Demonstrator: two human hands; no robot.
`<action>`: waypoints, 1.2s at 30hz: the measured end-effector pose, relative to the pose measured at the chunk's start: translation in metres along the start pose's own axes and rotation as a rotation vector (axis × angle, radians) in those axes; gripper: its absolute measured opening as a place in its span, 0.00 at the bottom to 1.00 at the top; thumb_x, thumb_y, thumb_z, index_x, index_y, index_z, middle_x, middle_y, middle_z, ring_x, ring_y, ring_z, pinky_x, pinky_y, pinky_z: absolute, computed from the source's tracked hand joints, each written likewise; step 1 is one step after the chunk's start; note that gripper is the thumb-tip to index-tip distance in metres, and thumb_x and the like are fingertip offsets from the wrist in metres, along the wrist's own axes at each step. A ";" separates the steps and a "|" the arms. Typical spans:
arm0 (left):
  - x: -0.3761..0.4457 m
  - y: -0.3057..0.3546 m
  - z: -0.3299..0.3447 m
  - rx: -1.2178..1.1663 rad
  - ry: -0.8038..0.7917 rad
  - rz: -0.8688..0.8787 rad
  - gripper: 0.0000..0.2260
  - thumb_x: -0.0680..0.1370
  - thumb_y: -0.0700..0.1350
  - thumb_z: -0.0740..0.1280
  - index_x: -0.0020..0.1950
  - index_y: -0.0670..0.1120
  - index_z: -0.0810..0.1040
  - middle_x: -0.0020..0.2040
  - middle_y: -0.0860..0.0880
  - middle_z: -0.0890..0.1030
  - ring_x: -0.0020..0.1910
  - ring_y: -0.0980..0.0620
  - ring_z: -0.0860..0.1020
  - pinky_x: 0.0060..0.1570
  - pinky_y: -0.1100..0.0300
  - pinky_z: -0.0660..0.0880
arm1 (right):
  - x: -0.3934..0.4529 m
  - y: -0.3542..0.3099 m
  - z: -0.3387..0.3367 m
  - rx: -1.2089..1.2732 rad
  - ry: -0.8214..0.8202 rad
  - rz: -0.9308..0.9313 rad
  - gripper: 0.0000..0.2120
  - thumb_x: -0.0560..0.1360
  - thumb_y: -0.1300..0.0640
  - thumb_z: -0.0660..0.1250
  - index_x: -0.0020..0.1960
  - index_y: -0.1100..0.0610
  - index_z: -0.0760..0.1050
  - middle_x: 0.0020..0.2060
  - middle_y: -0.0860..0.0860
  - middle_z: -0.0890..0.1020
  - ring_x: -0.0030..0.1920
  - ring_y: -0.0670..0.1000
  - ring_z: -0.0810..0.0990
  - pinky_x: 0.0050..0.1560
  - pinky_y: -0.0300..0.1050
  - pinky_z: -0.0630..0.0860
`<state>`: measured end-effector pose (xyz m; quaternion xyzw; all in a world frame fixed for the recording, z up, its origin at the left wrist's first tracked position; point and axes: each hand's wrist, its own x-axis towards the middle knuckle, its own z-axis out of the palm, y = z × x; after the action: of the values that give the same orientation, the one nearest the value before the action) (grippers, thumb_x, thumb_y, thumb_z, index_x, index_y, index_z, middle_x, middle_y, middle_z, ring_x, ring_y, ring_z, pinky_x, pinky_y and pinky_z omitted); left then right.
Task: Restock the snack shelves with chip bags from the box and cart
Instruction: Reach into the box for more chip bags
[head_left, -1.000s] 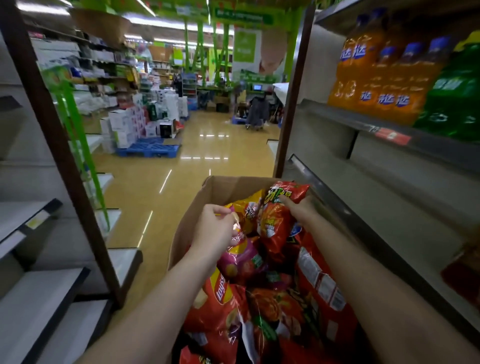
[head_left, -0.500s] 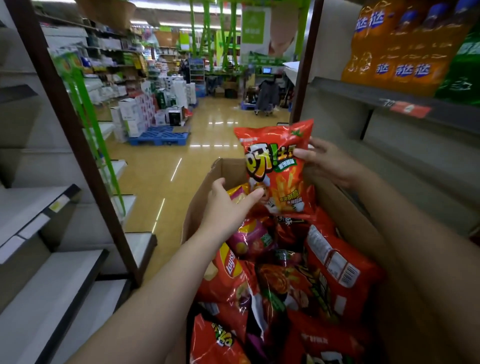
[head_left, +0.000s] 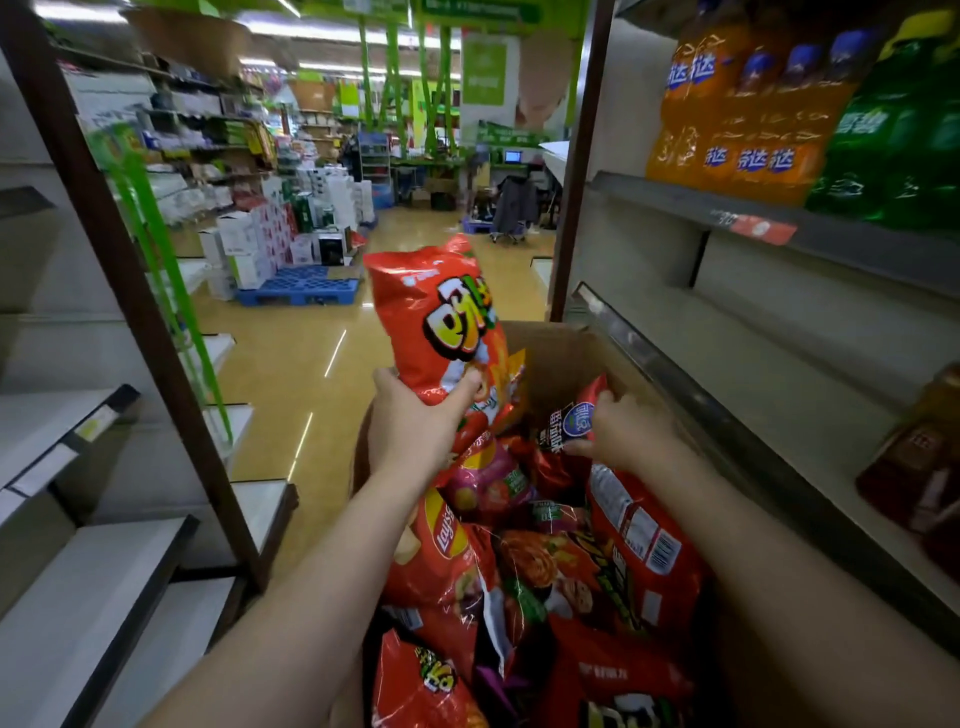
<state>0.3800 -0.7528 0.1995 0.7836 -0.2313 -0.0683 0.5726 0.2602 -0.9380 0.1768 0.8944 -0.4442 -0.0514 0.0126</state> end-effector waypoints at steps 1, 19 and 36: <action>0.001 0.000 0.001 -0.021 0.021 -0.023 0.26 0.71 0.61 0.72 0.57 0.49 0.63 0.58 0.49 0.77 0.55 0.46 0.77 0.50 0.56 0.72 | -0.005 0.001 0.003 -0.057 -0.039 0.036 0.43 0.75 0.35 0.63 0.76 0.64 0.54 0.66 0.62 0.72 0.62 0.59 0.75 0.54 0.49 0.74; -0.009 0.004 0.011 -0.091 0.038 0.013 0.25 0.72 0.57 0.72 0.57 0.48 0.62 0.54 0.51 0.76 0.50 0.51 0.77 0.42 0.58 0.75 | -0.028 -0.030 0.027 0.090 -0.774 -0.518 0.48 0.69 0.40 0.74 0.79 0.52 0.52 0.76 0.48 0.61 0.75 0.50 0.62 0.74 0.45 0.62; -0.014 0.023 -0.031 -0.517 0.317 0.148 0.22 0.74 0.50 0.72 0.62 0.48 0.65 0.48 0.58 0.77 0.41 0.69 0.78 0.36 0.75 0.74 | -0.023 -0.008 -0.042 1.368 -0.008 -0.401 0.34 0.59 0.38 0.78 0.58 0.53 0.75 0.48 0.53 0.85 0.47 0.52 0.86 0.48 0.46 0.80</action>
<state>0.3724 -0.7255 0.2289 0.5938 -0.1703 0.0398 0.7853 0.2572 -0.9162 0.2199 0.7662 -0.2037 0.2342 -0.5627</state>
